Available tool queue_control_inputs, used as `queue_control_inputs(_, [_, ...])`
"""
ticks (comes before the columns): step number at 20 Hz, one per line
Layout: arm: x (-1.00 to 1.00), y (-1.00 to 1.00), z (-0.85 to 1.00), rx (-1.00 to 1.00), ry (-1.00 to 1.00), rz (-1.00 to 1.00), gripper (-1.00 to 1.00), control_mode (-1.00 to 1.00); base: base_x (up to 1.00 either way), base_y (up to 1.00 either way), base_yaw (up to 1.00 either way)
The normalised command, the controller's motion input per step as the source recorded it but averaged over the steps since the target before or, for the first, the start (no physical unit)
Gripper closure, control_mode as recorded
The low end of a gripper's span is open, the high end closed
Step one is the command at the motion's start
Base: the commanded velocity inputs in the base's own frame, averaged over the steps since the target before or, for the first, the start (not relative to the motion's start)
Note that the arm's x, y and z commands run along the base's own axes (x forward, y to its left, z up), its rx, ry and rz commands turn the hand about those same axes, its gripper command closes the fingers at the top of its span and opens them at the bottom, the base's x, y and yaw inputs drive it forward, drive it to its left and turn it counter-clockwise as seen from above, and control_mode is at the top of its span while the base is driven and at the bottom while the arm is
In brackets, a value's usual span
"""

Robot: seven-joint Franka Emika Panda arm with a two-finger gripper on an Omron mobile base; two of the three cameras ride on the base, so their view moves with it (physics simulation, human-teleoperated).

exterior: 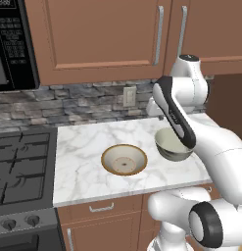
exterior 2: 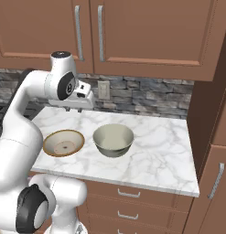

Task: Open the cabinet. Pick the bowls from the counter and place them in the cabinet. Then close the cabinet.

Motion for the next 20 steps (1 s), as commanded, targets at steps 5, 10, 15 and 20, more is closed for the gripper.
queue_control_inputs(5, [-0.40,0.06,0.11,-0.01,-0.20,0.03,-1.00,-1.00,0.00,0.00,0.00])
queue_control_inputs(10, [-0.15,0.00,0.45,-0.07,-0.32,0.00,-1.00,-1.00,0.00,0.00,0.00])
queue_control_inputs(15, [0.00,-0.01,0.72,-0.07,-0.12,0.00,-1.00,-1.00,0.00,0.00,0.00])
queue_control_inputs(20, [0.00,-0.11,0.60,-0.01,-0.04,0.00,-1.00,-1.00,0.00,0.00,0.00])
